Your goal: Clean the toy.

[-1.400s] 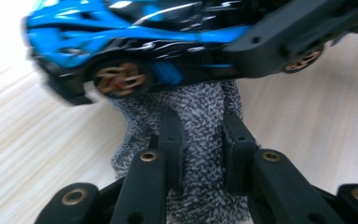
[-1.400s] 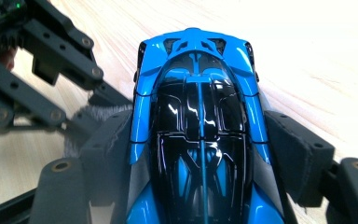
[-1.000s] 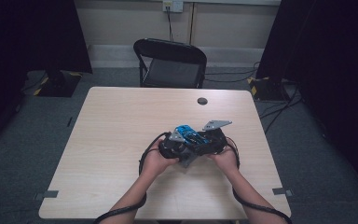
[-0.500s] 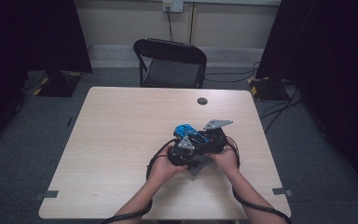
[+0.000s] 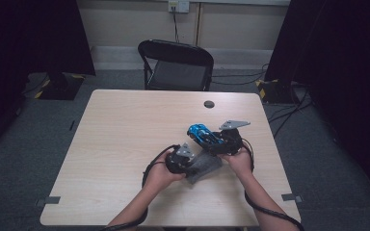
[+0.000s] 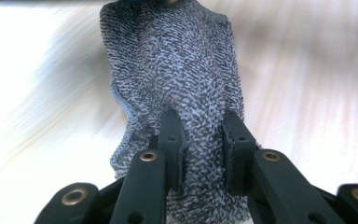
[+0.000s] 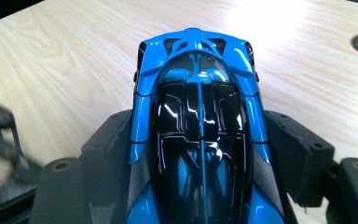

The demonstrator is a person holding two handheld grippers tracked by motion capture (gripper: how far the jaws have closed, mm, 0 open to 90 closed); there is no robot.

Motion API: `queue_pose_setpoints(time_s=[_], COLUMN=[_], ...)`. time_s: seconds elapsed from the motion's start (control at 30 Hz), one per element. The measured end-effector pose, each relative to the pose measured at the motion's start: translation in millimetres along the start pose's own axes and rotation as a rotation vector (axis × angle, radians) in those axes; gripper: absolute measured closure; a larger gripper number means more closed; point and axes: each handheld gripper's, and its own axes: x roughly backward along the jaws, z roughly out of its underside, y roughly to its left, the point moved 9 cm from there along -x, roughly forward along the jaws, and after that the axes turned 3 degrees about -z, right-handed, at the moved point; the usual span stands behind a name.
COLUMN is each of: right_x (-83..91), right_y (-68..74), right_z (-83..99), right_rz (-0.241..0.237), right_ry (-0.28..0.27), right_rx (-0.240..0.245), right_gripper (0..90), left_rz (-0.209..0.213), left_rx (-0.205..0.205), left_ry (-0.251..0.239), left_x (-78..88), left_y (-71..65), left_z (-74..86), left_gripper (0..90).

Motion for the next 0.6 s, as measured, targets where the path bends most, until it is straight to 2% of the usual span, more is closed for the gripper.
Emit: queue_pose_setpoints(time_s=[0.3,0.37,0.53,0.6], right_x=[7.3,7.9,8.6,9.0], right_y=[-12.5,-14.1,-17.4,-18.8], right_z=[6.1,7.2,12.8,14.3], right_rz=[0.03,0.038,0.05,0.055], right_ry=[0.002,0.01,0.03,0.032], right_rx=[-0.025,-0.02,-0.026,-0.029], right_gripper=[27.9,27.9,27.9,27.9], left_rz=[-0.109,-0.133,-0.191,-0.201], left_rx=[0.08,0.084,0.116,0.128], left_ry=[-0.04,-0.042,-0.05,-0.054], left_x=[48.4,57.6,74.9,77.4], left_y=[44.6,52.9,74.5,78.3], left_z=[22.8,26.7,41.9,46.1], left_gripper=[73.6,73.6,73.6,73.6])
